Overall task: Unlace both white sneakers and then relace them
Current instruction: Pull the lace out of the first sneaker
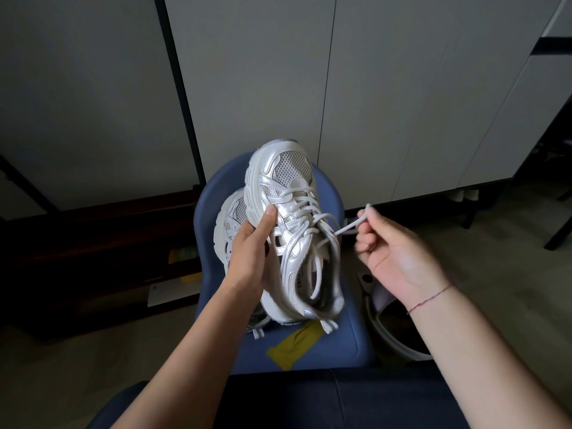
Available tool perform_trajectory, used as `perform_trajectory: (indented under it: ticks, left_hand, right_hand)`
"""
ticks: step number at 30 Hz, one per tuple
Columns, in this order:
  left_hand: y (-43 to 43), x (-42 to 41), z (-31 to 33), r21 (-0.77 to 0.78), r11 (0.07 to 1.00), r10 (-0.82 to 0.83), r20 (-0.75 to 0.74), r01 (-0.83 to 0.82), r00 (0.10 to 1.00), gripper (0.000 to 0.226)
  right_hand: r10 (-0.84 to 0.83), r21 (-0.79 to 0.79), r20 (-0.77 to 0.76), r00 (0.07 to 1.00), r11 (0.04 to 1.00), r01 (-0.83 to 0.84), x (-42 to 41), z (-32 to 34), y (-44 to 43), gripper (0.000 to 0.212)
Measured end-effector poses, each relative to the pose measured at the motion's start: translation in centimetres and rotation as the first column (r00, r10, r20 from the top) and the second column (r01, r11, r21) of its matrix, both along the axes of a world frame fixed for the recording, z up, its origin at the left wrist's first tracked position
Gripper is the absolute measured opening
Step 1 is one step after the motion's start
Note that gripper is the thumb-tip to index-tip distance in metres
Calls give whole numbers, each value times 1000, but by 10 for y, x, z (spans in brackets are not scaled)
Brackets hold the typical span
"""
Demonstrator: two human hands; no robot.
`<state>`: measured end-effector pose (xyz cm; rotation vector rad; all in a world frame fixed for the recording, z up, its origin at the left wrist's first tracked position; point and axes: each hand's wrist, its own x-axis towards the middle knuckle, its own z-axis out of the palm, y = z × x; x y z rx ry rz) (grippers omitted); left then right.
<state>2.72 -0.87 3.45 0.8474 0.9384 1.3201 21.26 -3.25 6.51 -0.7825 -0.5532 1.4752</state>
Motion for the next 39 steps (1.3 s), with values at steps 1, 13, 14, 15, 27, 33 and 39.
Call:
perform_trajectory:
  ticks: [1, 13, 14, 15, 27, 33, 39]
  left_hand:
    - [0, 0, 0, -2, 1000, 5, 3, -5, 1000, 37]
    - [-2, 1, 0, 3, 1000, 10, -8, -10, 1000, 38]
    - [-1, 1, 0, 2, 1000, 11, -13, -11, 1000, 39]
    - [-1, 1, -1, 1, 1000, 15, -17, -15, 1000, 40]
    - [1, -2, 1, -9, 999, 42, -13, -42, 999, 36]
    - [2, -3, 2, 6, 998, 59, -19, -59, 998, 39]
    - [2, -3, 3, 48, 997, 64, -32, -62, 997, 40]
  right_hand:
    - [-4, -14, -90, 996, 1000, 3, 4, 2, 1, 24]
    - [-66, 109, 407, 911, 994, 24, -20, -10, -9, 7]
    - [-98, 120, 436, 895, 992, 51, -19, -9, -9, 6]
    - [-125, 116, 418, 900, 990, 84, -17, -9, -7, 9]
    - [-229, 64, 124, 965, 973, 222, 23, 0, 4, 19]
    - [29, 30, 956, 291, 980, -195, -1, -14, -10, 42]
    - [-296, 364, 891, 345, 919, -152, -7, 7, -16, 20]
